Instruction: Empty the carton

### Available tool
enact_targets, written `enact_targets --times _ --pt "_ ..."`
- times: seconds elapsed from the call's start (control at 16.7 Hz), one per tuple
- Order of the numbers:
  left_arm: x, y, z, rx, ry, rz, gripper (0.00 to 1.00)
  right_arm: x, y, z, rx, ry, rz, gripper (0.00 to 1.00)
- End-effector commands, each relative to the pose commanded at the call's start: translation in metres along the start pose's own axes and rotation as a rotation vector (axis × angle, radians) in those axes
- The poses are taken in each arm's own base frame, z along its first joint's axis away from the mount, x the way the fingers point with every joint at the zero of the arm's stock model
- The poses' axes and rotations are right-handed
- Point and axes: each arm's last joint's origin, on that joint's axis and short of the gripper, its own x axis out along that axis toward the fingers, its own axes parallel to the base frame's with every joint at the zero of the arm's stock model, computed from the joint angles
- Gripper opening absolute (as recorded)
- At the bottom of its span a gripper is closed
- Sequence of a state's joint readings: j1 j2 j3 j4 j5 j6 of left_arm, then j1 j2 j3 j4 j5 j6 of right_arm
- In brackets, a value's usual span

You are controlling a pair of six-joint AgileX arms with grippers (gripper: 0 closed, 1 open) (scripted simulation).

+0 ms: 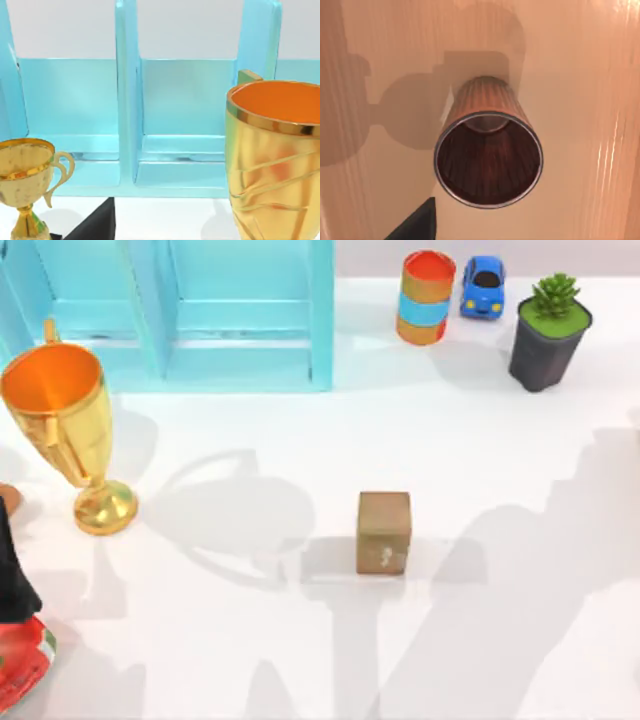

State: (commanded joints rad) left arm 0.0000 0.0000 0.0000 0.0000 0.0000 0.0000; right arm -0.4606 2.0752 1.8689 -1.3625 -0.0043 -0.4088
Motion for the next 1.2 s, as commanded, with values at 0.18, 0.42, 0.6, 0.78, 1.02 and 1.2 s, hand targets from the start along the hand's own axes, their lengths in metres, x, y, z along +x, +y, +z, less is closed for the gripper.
enact_targets --times 0.18,0.42,0.6,0.78,1.02,1.2 --pt "0.0 0.0 0.0 0.0 0.0 0.0 1.0 0.029 -0.005 0.01 -0.001 -0.001 0.0 1.0" --pt "0.0 0.0 0.0 0.0 0.0 0.0 1.0 0.057 -0.002 0.008 -0.001 -0.001 0.001 1.0" --pt "0.0 0.0 0.0 0.0 0.0 0.0 1.0 0.068 0.004 -0.003 0.0 0.003 0.001 1.0" --pt "0.0 0.0 0.0 0.0 0.0 0.0 1.0 0.08 0.006 -0.01 0.001 0.003 0.001 1.0" --pt "0.0 0.0 0.0 0.0 0.0 0.0 1.0 0.081 0.006 -0.011 0.0 0.002 0.001 1.0" --pt "0.0 0.0 0.0 0.0 0.0 0.0 1.0 0.081 0.006 -0.011 0.0 0.002 0.001 0.85"
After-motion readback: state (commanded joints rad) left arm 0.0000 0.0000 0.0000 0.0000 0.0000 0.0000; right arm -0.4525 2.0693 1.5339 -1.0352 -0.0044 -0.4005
